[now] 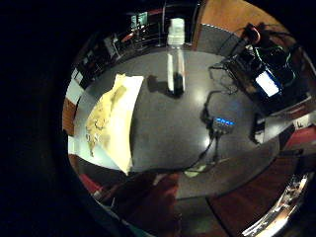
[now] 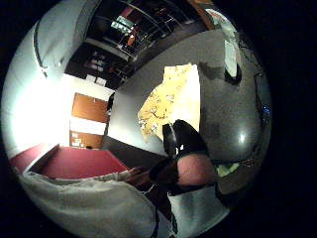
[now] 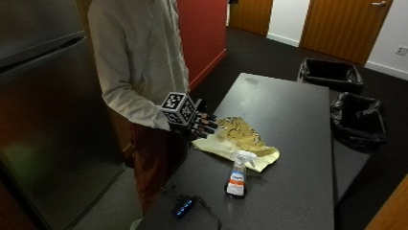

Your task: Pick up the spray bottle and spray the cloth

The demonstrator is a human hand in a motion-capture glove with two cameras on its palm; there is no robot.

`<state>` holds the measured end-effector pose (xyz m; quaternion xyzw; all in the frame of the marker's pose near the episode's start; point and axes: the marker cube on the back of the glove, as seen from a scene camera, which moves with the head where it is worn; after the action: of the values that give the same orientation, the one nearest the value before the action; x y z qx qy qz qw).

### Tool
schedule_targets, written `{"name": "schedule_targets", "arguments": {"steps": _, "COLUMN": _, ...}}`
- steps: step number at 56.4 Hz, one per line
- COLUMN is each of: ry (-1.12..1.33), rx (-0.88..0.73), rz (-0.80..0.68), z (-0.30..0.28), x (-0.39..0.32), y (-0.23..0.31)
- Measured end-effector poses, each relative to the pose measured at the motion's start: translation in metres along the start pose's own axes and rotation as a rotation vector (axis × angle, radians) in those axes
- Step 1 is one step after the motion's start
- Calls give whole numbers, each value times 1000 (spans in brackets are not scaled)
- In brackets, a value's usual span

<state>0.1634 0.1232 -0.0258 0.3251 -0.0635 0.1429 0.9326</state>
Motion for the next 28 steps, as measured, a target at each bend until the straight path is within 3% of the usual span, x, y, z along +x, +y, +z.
{"name": "schedule_targets", "arguments": {"steps": 28, "ry": -173, "rx": 64, "rz": 150, "z": 14, "x": 41, "y": -30}}
